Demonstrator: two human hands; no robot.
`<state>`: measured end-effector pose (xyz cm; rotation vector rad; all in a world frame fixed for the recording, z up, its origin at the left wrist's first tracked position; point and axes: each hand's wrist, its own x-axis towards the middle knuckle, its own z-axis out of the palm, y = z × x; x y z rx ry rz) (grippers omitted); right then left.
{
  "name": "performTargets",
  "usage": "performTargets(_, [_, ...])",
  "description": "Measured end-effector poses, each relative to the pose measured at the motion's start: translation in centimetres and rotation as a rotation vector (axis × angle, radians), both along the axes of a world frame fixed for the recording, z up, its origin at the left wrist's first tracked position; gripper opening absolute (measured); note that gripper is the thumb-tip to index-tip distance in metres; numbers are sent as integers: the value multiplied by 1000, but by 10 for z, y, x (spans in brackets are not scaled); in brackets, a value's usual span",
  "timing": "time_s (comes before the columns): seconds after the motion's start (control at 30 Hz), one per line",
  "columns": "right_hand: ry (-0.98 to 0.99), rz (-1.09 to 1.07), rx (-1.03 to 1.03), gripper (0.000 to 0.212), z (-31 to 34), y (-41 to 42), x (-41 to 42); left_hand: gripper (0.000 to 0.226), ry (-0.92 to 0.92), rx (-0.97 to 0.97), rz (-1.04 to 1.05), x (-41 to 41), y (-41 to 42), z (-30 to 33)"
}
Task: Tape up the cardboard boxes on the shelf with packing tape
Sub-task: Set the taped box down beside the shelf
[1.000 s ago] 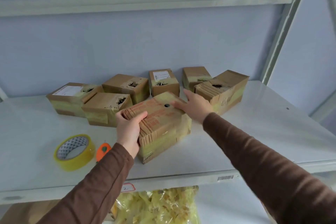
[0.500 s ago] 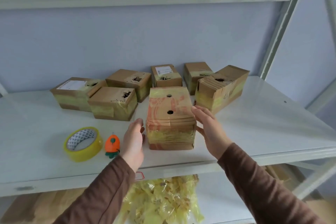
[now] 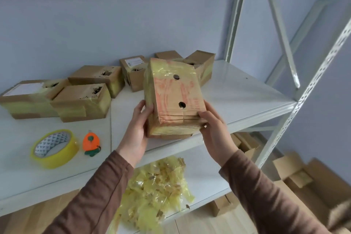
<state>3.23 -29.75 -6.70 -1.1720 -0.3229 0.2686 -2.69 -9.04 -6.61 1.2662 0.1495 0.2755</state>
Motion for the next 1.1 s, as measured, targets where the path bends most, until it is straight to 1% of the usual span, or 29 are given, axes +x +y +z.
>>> performTargets(0.13, [25,-130,70,51,0,-41,-19,75,-48,77,-74,-2,-44,2])
performTargets(0.23, [47,-228,84,44,-5,-80,-33,83,-66,130,-139,-1,-84,1])
performTargets(0.3, [69,-283,95,38,-14,-112,-41,77,-73,161,-210,1,-117,-3])
performTargets(0.37, [82,-355,100,37,-23,-147,-52,70,-58,177,-277,4,-151,-14])
performTargets(0.47, [99,-473,80,39,-40,-202,-71,65,1,197,-364,6,-209,-33])
performTargets(0.57, [148,-554,68,40,-65,-259,-97,53,45,193,-440,1,-273,-55])
performTargets(0.63, [191,-607,49,40,-84,-300,-113,47,103,164,-443,-2,-320,-72])
performTargets(0.73, [240,-660,28,41,-106,-343,-128,42,203,109,-421,-7,-369,-97])
performTargets(0.8, [268,-691,15,41,-120,-373,-134,40,253,110,-446,-7,-401,-112])
performTargets(1.0, [374,-750,16,43,-161,-438,-122,43,360,155,-548,15,-473,-149])
performTargets(1.1, [424,-758,25,44,-180,-460,-99,42,400,157,-547,39,-499,-169])
